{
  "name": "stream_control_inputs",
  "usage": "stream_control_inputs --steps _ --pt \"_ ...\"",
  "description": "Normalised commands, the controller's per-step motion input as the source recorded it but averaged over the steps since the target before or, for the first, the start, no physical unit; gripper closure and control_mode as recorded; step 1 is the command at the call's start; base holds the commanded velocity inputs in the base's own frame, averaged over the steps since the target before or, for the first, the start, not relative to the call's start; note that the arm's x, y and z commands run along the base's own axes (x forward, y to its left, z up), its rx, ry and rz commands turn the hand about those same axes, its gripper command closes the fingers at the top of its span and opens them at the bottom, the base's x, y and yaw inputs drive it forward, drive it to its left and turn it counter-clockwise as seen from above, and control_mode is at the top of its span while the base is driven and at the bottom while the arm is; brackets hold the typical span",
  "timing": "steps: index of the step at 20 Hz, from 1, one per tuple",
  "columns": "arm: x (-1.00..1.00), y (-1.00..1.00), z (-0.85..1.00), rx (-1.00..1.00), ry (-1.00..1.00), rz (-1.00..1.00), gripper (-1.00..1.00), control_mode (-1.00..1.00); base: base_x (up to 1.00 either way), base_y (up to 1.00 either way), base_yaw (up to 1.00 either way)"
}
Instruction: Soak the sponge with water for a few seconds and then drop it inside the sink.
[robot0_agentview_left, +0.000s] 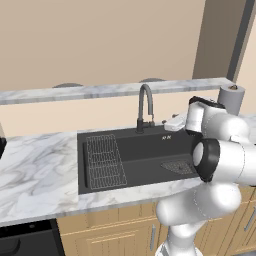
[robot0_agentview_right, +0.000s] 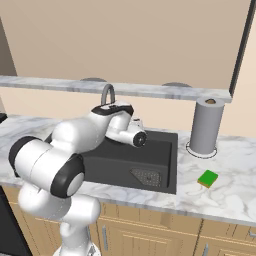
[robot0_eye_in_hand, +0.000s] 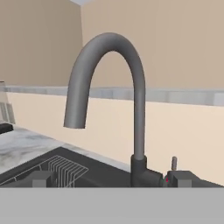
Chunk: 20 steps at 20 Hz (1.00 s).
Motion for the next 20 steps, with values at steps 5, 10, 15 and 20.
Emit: stream_control_inputs --steps 5,10,15,20 --pt "0.18 0.00 -0.09 0.00 0.00 0.00 -1.00 -1.00 0.00 0.00 0.00" --pt "0.18 0.00 -0.11 0.00 0.00 0.00 -1.00 -1.00 0.00 0.00 0.00" --pt "0.16 0.00 -0.12 0.00 0.00 0.00 -1.00 -1.00 0.00 0.00 0.00" --pt "0.15 0.01 -0.11 0.00 0.00 0.00 -1.00 -1.00 0.00 0.00 0.00"
